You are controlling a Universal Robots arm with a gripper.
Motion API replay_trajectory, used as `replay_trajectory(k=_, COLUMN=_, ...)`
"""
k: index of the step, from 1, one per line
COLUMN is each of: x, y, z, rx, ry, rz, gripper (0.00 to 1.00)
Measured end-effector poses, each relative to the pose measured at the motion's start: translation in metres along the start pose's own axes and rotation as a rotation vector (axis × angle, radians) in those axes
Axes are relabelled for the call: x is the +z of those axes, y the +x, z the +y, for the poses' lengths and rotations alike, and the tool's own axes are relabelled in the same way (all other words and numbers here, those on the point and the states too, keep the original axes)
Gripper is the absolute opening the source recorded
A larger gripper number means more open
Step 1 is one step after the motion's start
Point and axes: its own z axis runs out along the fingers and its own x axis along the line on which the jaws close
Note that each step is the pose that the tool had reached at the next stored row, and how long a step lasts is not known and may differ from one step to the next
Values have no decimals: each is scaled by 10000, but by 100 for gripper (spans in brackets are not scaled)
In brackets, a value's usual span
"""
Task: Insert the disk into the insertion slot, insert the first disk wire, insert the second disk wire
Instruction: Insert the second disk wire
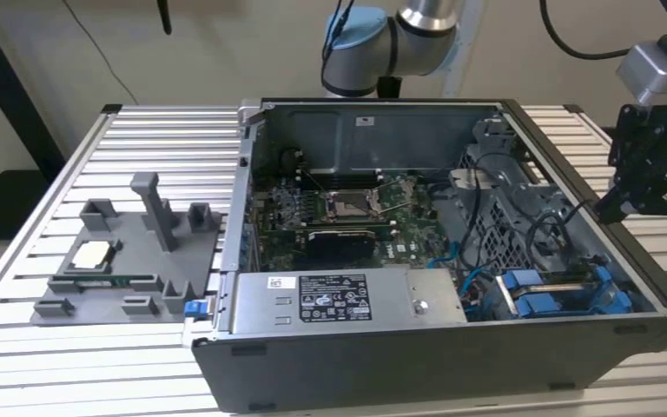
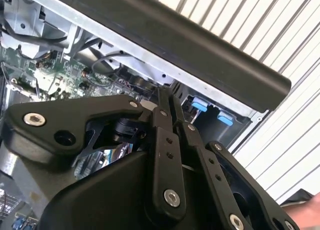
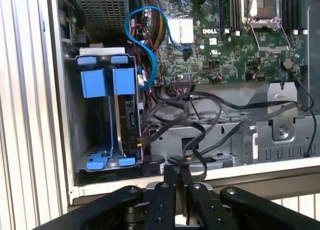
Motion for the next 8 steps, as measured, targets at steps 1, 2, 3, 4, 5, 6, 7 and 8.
replay_trajectory(k=1, x=-10, y=5, z=23, rx=-2, ry=11, rz=-2, gripper=16)
replay_trajectory(k=2, x=-19, y=12, z=48, rx=-4, ry=24, rz=-3, gripper=16)
replay_trajectory(k=3, x=-26, y=20, z=74, rx=-6, ry=38, rz=-3, gripper=16)
replay_trajectory(k=4, x=-32, y=32, z=105, rx=-8, ry=54, rz=-7, gripper=16)
replay_trajectory(k=5, x=-38, y=45, z=137, rx=-11, ry=72, rz=-9, gripper=16)
replay_trajectory(k=6, x=-44, y=56, z=168, rx=-13, ry=88, rz=-10, gripper=16)
replay_trajectory(k=7, x=-50, y=68, z=203, rx=-16, ry=105, rz=-10, gripper=16)
replay_trajectory(k=8, x=-55, y=80, z=242, rx=-19, ry=124, rz=-12, gripper=16)
